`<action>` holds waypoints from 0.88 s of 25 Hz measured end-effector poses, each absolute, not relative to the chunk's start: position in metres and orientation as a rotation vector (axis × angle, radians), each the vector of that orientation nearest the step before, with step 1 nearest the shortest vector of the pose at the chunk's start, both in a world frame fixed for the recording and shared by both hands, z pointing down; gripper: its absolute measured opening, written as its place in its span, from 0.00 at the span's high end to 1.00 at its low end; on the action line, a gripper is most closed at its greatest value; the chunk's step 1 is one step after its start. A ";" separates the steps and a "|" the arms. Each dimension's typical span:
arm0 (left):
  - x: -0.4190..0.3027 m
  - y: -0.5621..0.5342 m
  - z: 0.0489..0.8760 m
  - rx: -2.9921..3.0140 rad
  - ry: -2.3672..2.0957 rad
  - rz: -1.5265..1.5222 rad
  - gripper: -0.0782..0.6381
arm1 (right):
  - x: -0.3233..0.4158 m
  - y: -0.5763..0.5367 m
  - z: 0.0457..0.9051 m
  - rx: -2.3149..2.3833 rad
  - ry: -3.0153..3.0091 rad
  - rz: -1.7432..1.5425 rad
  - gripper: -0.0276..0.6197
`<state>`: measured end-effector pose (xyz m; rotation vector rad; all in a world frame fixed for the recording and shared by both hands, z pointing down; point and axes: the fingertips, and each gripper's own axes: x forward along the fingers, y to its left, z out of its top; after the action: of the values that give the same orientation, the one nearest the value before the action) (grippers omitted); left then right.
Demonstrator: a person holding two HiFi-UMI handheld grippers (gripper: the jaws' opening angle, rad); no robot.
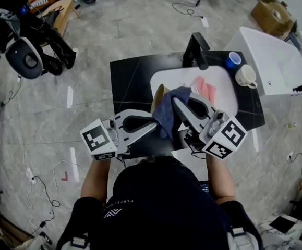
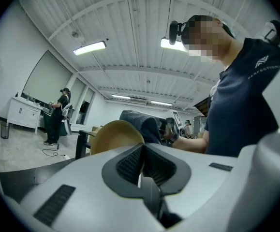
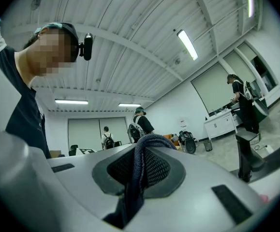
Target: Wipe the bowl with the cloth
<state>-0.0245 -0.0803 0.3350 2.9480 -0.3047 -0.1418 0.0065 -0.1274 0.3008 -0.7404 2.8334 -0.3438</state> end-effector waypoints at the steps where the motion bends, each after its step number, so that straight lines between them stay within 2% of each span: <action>1: -0.026 -0.077 0.334 2.957 -0.281 -0.119 0.87 | 0.006 -0.127 0.301 -0.744 2.841 -0.333 0.88; 15: -0.028 -0.042 0.315 3.022 0.028 -0.061 0.87 | 0.024 -0.139 0.293 -0.674 2.748 -0.433 0.88; 22: -0.034 -0.034 0.295 3.011 0.138 -0.193 0.87 | 0.032 -0.147 0.298 -0.680 2.708 -0.478 0.88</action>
<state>-0.0340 -0.0341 0.2948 3.0107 0.1378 -0.1927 0.0324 -0.1468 0.2982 -0.6795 2.7081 -0.4780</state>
